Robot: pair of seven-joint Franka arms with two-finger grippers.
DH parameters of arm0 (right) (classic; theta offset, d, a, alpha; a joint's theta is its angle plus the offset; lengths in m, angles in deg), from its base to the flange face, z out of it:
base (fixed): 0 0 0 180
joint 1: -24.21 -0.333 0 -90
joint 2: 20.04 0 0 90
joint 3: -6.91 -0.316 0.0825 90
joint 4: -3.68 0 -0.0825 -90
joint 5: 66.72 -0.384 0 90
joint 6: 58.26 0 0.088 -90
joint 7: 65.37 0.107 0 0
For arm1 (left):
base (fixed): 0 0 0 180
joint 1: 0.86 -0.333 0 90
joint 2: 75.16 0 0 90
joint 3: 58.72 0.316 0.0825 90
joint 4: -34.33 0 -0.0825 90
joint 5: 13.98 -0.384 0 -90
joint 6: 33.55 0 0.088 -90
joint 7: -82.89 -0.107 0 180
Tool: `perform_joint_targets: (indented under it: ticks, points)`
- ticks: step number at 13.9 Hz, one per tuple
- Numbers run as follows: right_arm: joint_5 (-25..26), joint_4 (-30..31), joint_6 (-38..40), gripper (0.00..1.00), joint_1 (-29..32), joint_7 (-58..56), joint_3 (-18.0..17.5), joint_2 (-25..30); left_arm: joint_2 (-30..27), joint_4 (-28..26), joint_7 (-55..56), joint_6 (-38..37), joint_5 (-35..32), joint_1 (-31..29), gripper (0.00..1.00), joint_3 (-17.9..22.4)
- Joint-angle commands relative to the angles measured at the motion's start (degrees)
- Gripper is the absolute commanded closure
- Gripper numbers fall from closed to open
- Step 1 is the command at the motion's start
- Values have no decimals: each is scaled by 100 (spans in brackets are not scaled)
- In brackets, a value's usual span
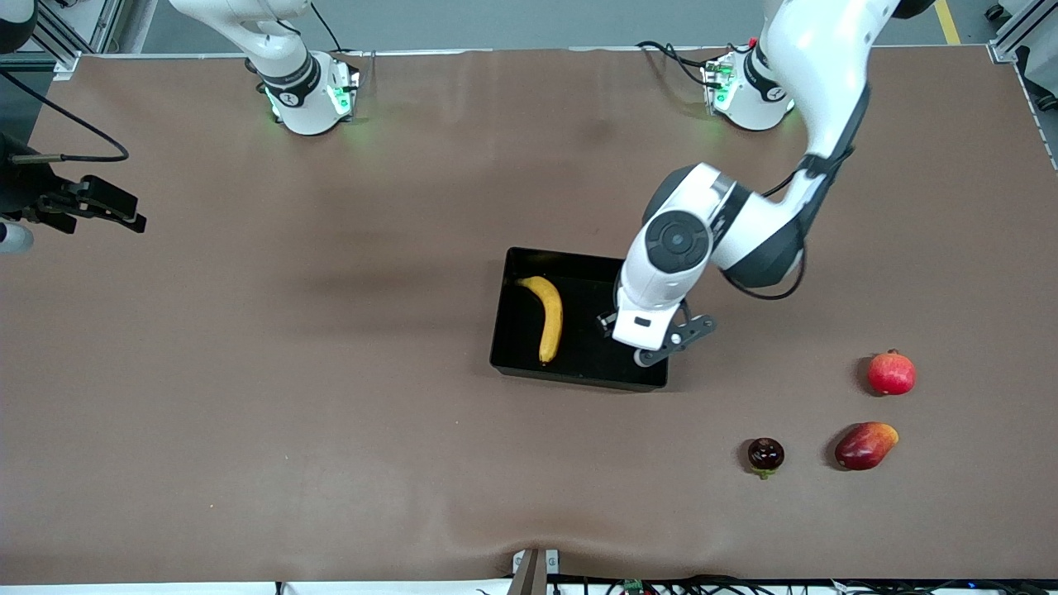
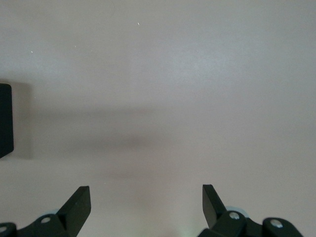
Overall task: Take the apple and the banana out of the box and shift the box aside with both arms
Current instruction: 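Lift the apple out and carry it beside the red apple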
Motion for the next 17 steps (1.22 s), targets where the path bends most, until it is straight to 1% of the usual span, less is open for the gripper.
perform_joint_targets:
  ticks: [1, 3, 6, 7, 10, 11, 12, 14, 15, 16, 17]
  points:
    - [-75, -33, 16, 0, -75, 38, 16, 32, -504, 69, -708, -277, -67, -410, 100, -1]
    - [-75, -33, 7, 0, -162, 38, 7, 32, -690, 52, -1340, -391, -14, -753, 100, -18]
    - [-75, -33, -2, 0, -242, 38, 7, 23, -787, -27, -2281, -786, -14, -1359, 100, -19]
    - [-75, -33, -2, 0, -242, 38, 7, 23, -787, -88, -2571, -787, -14, -1622, 100, -45]
    - [-75, -33, -2, 0, -259, 38, 7, 14, -717, -369, -3003, -708, -49, -2133, 100, -36]
    - [-75, -33, -2, 0, -364, 38, 7, 14, -691, -544, -3152, -525, -40, -2291, 100, -36]
    - [-75, -24, -2, 0, -443, 38, 7, -3, -691, -946, -3197, -140, -40, -2406, 100, -27]
    - [-75, -24, -11, 0, -575, 38, -2, -91, -769, -1904, -3207, 1123, -110, -2599, 100, -1]
    - [-75, -24, -37, 0, -663, 38, 7, -144, -717, -2169, -3233, 1590, -189, -2775, 100, -10]
    - [-75, -24, -107, 0, -733, 46, 7, -196, -656, -2302, -3233, 1891, -485, -2829, 100, -10]
    - [-75, -24, -159, 0, -795, 46, 7, -258, -534, -2312, -3233, 2059, -810, -2855, 100, -1]
